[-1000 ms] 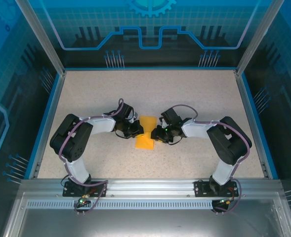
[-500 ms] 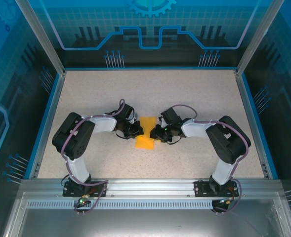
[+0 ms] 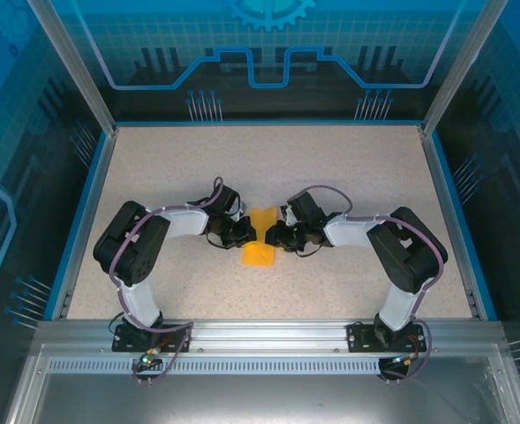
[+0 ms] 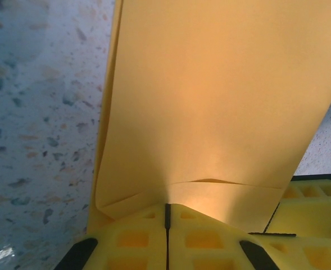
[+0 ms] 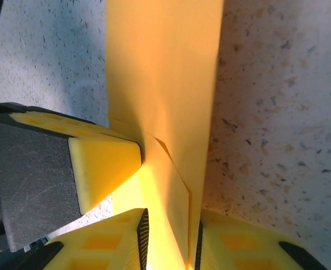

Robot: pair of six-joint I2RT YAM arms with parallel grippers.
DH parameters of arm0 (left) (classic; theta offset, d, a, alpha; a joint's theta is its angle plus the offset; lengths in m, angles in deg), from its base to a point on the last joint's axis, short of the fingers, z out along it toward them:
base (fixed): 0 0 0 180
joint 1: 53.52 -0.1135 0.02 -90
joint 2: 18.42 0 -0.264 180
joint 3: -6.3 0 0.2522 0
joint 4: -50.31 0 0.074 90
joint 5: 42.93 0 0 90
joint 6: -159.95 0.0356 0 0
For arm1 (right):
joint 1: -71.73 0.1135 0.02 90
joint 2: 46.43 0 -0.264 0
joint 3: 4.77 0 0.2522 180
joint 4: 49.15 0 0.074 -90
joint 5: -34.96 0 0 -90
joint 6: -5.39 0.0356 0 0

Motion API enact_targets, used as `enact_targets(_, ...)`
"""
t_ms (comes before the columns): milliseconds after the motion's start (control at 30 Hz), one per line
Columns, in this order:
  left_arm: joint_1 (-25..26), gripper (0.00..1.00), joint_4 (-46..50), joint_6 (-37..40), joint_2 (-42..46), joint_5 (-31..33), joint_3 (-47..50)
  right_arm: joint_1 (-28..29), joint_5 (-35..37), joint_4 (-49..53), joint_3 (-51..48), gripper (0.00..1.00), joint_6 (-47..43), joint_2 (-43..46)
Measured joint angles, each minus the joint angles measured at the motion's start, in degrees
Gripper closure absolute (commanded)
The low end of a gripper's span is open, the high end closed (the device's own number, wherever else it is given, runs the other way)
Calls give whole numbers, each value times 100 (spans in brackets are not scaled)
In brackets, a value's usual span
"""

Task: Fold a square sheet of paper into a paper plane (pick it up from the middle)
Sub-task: Turn over the paper at the center of the table.

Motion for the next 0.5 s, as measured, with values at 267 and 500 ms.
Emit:
enact_targets(267,0,90,-17,-48,535,92,92,11,-151,-236,-142,94,-17,-22)
enact_targets(500,-2,73,304,-52,2455,988,494,39,555,1276,245,96,-461,892)
